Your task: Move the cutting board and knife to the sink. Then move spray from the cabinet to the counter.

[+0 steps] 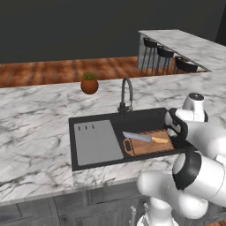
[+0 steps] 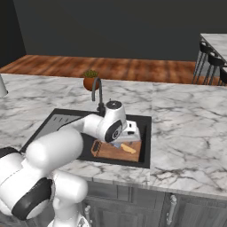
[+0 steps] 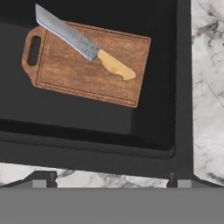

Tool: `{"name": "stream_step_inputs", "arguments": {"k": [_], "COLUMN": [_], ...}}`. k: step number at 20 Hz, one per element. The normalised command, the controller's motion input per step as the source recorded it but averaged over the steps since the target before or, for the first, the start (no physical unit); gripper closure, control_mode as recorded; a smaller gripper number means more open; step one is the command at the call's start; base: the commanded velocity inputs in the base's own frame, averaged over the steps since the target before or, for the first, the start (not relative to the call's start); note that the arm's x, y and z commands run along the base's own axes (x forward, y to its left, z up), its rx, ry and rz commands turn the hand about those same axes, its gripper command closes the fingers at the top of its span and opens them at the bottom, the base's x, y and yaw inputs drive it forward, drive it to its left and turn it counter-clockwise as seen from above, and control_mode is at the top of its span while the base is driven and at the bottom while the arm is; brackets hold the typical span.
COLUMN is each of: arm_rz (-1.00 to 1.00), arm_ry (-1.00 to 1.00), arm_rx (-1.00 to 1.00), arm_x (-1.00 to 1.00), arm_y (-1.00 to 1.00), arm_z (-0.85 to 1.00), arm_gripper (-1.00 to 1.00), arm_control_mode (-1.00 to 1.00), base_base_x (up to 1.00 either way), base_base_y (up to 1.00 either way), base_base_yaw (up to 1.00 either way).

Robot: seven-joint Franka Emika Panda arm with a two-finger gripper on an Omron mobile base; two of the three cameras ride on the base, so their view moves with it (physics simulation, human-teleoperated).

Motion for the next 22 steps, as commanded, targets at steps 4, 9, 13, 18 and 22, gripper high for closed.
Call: {"name": "stream_step_inputs", "arguments": {"k": [4, 9, 13, 18, 22], "arm_rz": [-0.07, -0.02, -0.02, -0.01, -0.01], "arm_ry": [0.0, -0.01, 0.0, 0.0, 0.0], "arm_rx": [0.0, 0.0, 0.0, 0.0, 0.0], "arm_x": [-0.52, -0.45, -0.38, -0.29, -0.15], "arm_y": [0.1, 0.11, 0.19, 0.24, 0.1], "arm_z": [0.26, 0.28, 0.26, 0.24, 0.15], "arm_gripper": [-1.0, -1.0, -1.0, -1.0, -1.0], "arm_control_mode": [-1.0, -1.0, -1.0, -1.0, -1.0], "base_base_x": [0.0, 0.0, 0.0, 0.0, 0.0], "base_base_y": [0.0, 0.0, 0.0, 0.0, 0.0], "base_base_yaw": [0.0, 0.0, 0.0, 0.0, 0.0]}}
